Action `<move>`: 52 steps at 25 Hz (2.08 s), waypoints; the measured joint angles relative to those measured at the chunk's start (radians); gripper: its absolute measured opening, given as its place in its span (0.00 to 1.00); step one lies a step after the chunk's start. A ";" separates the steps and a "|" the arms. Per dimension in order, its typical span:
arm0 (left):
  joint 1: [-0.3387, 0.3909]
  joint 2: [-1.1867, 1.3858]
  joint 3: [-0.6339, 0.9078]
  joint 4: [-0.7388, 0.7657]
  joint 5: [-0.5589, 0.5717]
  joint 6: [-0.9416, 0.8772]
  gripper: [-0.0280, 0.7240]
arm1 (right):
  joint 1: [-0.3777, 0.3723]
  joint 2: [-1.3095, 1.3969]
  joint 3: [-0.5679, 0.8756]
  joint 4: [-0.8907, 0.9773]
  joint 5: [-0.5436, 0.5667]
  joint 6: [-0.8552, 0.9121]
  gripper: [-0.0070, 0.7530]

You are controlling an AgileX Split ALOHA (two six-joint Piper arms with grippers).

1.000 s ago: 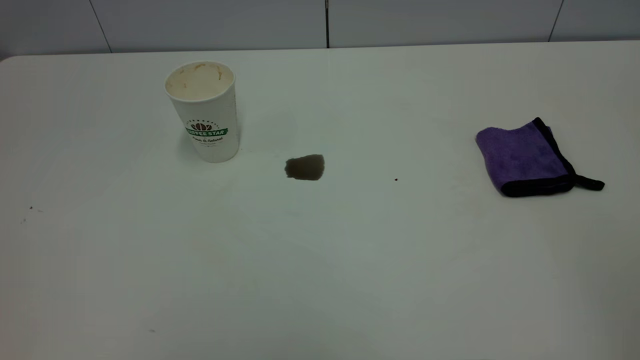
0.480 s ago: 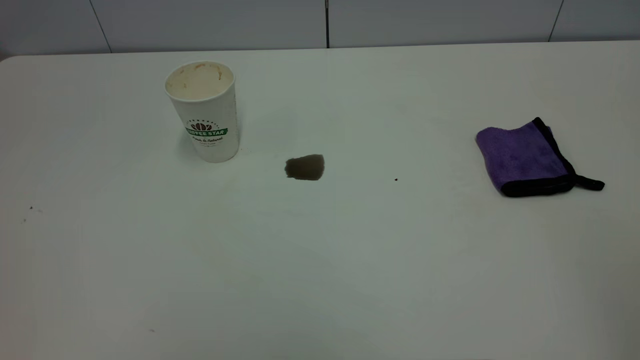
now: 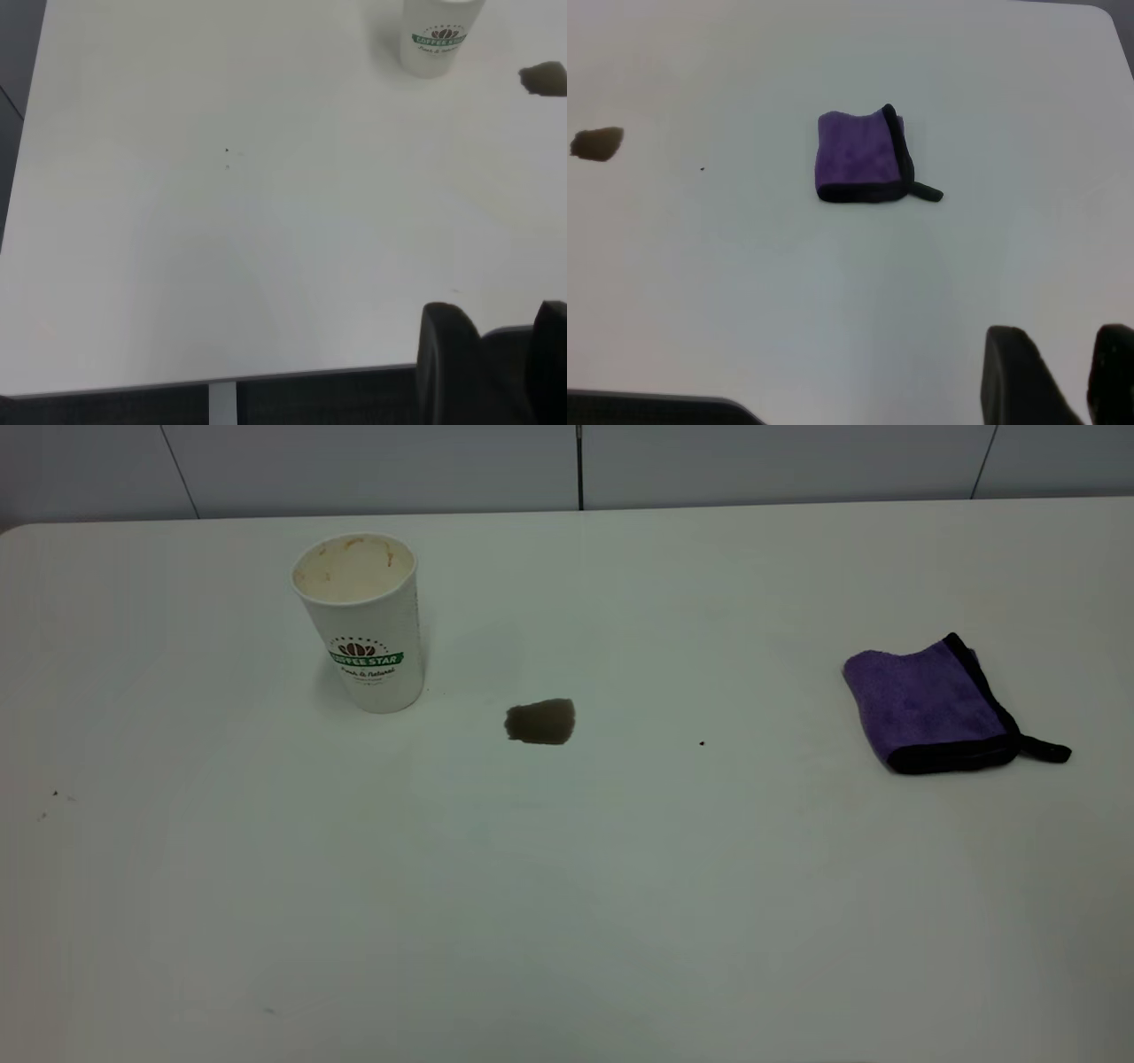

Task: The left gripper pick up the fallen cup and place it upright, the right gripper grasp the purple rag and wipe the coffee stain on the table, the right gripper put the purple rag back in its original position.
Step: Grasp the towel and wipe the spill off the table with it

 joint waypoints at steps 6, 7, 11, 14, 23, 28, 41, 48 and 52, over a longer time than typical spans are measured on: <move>0.000 0.000 0.000 0.000 0.000 0.000 0.36 | 0.000 0.000 0.000 0.000 0.000 0.000 0.32; 0.000 0.000 0.000 0.000 0.000 0.000 0.36 | 0.000 0.000 0.000 0.000 0.000 0.001 0.32; 0.000 0.000 0.000 0.000 0.000 -0.001 0.36 | 0.000 0.000 0.000 0.000 0.000 0.018 0.32; 0.000 0.000 0.000 0.000 0.000 -0.001 0.36 | 0.000 0.011 -0.005 -0.016 0.002 0.055 0.37; 0.000 0.000 0.000 0.000 0.000 -0.001 0.36 | 0.000 0.422 -0.224 -0.110 -0.041 0.057 0.95; 0.000 0.000 0.000 0.000 0.000 -0.003 0.36 | 0.000 0.711 -0.250 -0.112 -0.207 0.055 0.97; 0.000 0.000 0.000 0.000 0.000 -0.005 0.36 | 0.064 1.483 -0.397 -0.142 -0.532 0.043 0.97; 0.000 0.000 0.000 0.000 0.000 -0.005 0.36 | 0.131 1.827 -0.622 -0.162 -0.547 0.055 0.96; 0.000 0.000 0.000 0.000 0.000 -0.005 0.36 | 0.148 2.003 -0.753 -0.162 -0.544 0.063 0.96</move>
